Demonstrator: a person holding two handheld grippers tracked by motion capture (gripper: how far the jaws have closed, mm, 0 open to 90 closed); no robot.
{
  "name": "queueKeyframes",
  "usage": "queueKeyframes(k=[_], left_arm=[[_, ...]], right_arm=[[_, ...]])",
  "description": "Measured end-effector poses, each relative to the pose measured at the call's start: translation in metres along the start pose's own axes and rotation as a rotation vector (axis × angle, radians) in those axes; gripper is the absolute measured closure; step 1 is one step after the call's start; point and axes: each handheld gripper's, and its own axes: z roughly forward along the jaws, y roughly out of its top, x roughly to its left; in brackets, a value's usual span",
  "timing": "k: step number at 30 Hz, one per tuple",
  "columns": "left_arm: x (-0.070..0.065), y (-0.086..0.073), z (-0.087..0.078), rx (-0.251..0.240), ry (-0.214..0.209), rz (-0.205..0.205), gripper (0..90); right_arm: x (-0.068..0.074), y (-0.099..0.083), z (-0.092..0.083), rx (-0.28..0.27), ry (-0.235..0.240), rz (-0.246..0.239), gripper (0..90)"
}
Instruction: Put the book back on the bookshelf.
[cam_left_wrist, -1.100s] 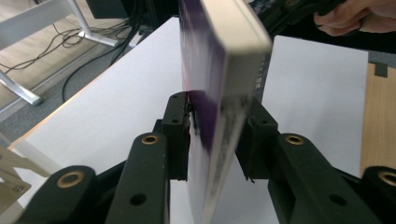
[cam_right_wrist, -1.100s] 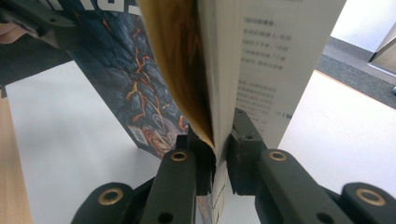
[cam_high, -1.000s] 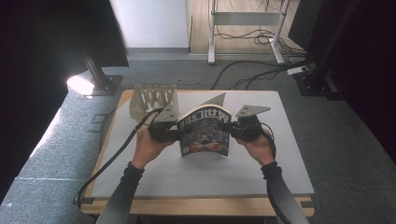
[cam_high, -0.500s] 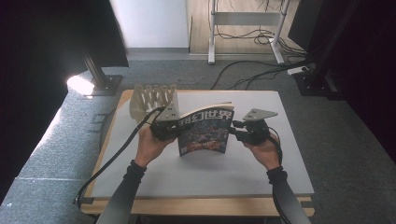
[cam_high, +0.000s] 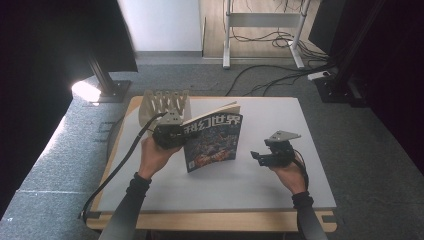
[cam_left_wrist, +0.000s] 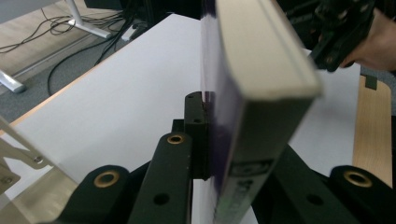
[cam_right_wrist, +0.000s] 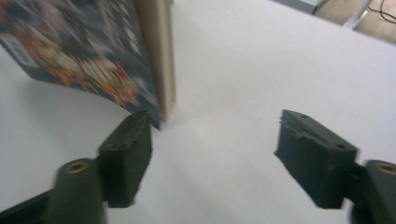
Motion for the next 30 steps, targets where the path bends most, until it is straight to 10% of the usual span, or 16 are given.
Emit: queueKeyframes(k=[10, 30], left_arm=[[0.004, -0.001, -0.020, -0.003, 0.026, -0.032, 82.7], [0.017, -0.012, -0.073, 0.000, 0.092, -0.122, 82.8]], right_arm=[[-0.002, -0.033, 0.018, 0.051, -0.049, 0.068, 0.7], [0.004, -0.063, 0.040, 0.141, -0.052, 0.054, 0.0]])
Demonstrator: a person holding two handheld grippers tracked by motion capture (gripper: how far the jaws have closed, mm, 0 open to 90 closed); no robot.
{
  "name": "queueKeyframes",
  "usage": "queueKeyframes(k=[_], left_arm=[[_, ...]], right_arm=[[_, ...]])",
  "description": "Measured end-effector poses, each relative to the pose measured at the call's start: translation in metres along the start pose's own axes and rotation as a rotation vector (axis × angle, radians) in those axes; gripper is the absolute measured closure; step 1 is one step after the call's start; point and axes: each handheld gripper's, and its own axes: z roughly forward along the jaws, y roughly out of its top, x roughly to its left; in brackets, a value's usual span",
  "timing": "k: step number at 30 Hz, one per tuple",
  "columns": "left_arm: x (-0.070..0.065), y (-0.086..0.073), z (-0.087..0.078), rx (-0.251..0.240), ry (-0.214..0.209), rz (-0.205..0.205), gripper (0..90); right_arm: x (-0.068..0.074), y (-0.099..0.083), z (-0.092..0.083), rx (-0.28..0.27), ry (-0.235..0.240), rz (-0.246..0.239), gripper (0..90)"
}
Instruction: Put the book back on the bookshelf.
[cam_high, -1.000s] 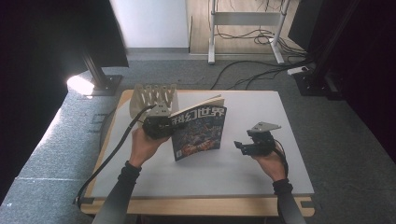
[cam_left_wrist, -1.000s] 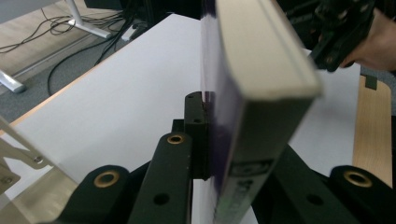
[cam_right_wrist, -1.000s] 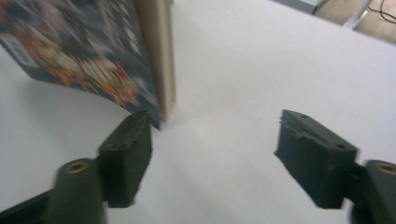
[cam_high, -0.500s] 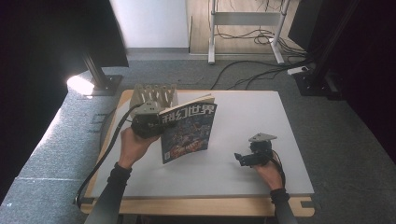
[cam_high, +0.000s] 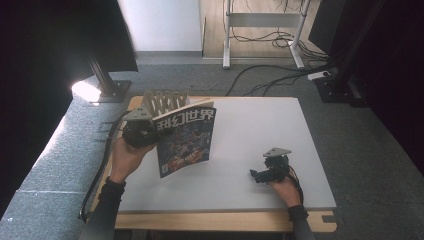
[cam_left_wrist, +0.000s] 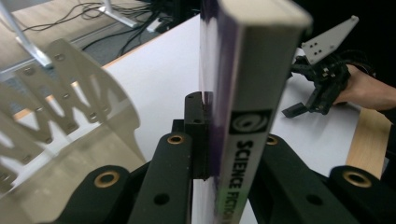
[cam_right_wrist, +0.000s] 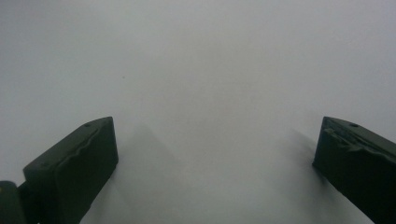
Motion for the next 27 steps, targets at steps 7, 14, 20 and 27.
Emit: queueKeyframes(k=[7, 14, 20, 27], left_arm=[[0.010, -0.005, -0.022, 0.002, 0.049, -0.031, 82.8], [0.024, -0.011, -0.043, -0.014, 0.109, -0.072, 82.8], [0.036, -0.014, -0.060, -0.014, 0.164, -0.108, 82.8], [0.054, -0.022, -0.076, -0.032, 0.246, -0.154, 82.8]], right_arm=[[0.000, 0.000, 0.000, -0.001, 0.000, 0.000, 0.0], [0.000, 0.000, 0.000, -0.001, 0.000, -0.001, 0.0], [0.000, 0.000, 0.000, -0.001, 0.001, 0.000, 0.0], [0.000, 0.000, 0.000, -0.003, 0.001, 0.000, 0.0]])
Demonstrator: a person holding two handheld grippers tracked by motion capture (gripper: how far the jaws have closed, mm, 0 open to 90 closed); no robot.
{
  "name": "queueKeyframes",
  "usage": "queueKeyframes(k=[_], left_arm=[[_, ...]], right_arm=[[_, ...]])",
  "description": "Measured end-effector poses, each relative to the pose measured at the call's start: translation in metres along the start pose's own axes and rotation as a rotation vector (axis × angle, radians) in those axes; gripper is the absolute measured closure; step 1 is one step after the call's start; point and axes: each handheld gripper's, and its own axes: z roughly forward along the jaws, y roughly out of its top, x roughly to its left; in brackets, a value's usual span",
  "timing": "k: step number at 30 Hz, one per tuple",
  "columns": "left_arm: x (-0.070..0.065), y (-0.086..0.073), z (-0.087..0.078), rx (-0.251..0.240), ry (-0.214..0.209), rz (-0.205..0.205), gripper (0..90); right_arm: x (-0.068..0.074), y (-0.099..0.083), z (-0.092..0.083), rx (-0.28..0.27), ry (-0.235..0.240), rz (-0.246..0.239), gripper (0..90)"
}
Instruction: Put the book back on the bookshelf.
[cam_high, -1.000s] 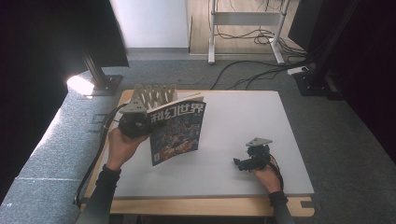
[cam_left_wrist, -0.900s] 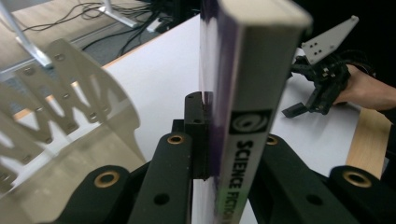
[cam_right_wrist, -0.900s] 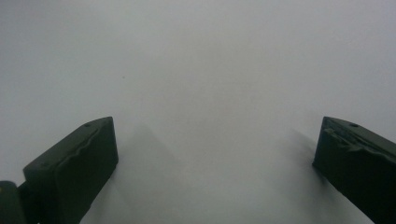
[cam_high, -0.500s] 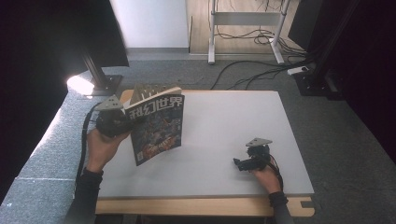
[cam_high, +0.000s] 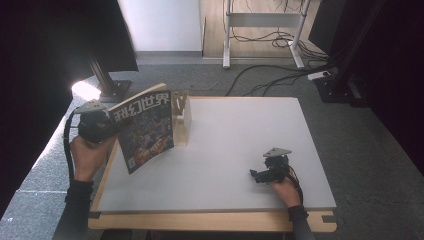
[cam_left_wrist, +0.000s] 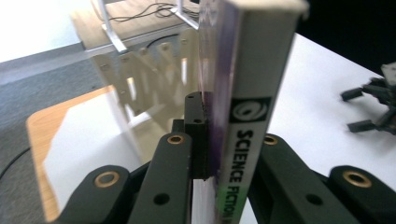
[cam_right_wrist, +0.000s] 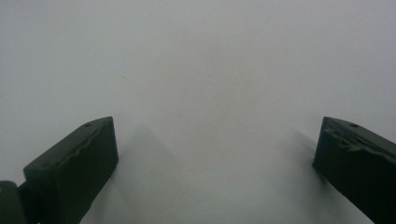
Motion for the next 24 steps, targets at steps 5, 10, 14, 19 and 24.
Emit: queueKeyframes(k=[5, 10, 14, 19, 24], left_arm=[[0.015, -0.001, 0.001, 0.013, 0.052, -0.040, 82.8], [0.026, -0.001, 0.006, 0.024, 0.085, -0.073, 82.8], [0.031, 0.000, 0.014, 0.033, 0.107, -0.094, 82.8], [0.032, 0.004, 0.028, 0.025, 0.121, -0.112, 82.7], [0.031, 0.008, 0.044, 0.000, 0.130, -0.122, 82.7]], right_arm=[[0.000, 0.000, 0.000, -0.001, -0.002, -0.001, 0.0], [0.000, 0.000, 0.000, 0.000, -0.002, 0.001, 0.0], [0.000, 0.000, 0.000, 0.001, -0.001, 0.000, 0.0], [0.000, 0.000, 0.000, 0.000, -0.001, -0.001, 0.0], [0.000, 0.000, 0.000, -0.001, -0.002, 0.000, 0.0]])
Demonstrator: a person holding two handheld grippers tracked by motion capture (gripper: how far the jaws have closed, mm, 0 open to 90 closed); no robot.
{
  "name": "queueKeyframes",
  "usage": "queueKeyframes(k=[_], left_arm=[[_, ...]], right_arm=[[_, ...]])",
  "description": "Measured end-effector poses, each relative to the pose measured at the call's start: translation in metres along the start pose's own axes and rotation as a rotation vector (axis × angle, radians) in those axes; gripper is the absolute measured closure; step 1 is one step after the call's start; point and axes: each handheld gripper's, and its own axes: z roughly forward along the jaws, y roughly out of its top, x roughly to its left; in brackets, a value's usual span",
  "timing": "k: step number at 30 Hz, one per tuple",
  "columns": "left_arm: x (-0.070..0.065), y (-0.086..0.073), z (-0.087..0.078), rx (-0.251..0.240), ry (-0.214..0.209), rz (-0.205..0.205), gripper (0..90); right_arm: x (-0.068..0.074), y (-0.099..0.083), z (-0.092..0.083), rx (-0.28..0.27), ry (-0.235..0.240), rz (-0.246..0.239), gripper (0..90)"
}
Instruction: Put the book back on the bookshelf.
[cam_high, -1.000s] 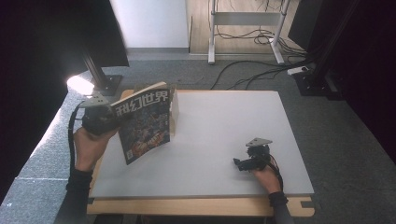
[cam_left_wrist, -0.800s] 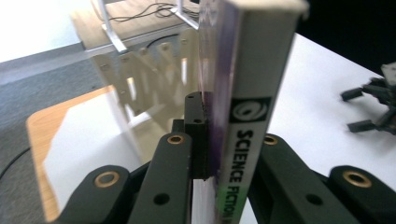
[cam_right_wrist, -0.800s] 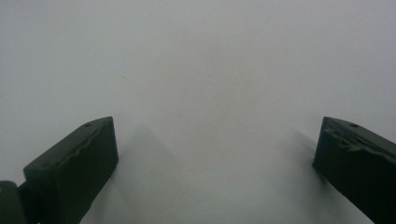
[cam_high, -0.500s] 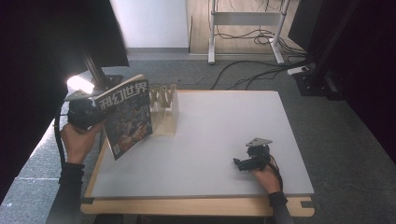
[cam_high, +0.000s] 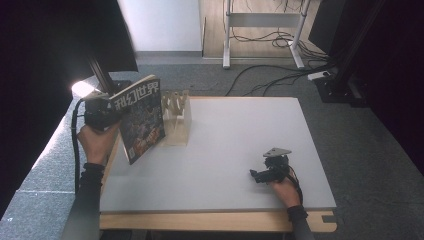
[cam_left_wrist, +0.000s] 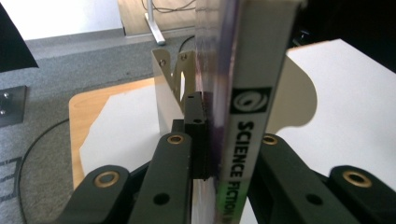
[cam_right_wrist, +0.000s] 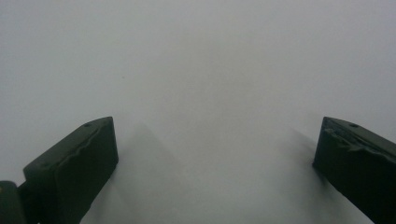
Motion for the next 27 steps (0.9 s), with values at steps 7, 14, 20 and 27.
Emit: queueKeyframes(k=[7, 14, 20, 27], left_arm=[[-0.006, 0.001, 0.023, -0.059, -0.020, 0.025, 82.7], [-0.012, -0.013, 0.026, -0.038, -0.051, 0.048, 82.3], [-0.010, -0.012, 0.017, 0.099, -0.107, 0.029, 79.5], [-0.007, -0.008, 0.017, 0.112, -0.098, 0.025, 82.2]], right_arm=[[0.000, 0.000, 0.000, 0.002, 0.002, -0.001, 0.0], [0.000, 0.000, 0.000, 0.000, 0.002, 0.000, 0.0], [0.000, 0.000, 0.000, 0.000, -0.001, -0.001, 0.0], [0.000, 0.000, 0.000, 0.000, 0.000, -0.001, 0.0]])
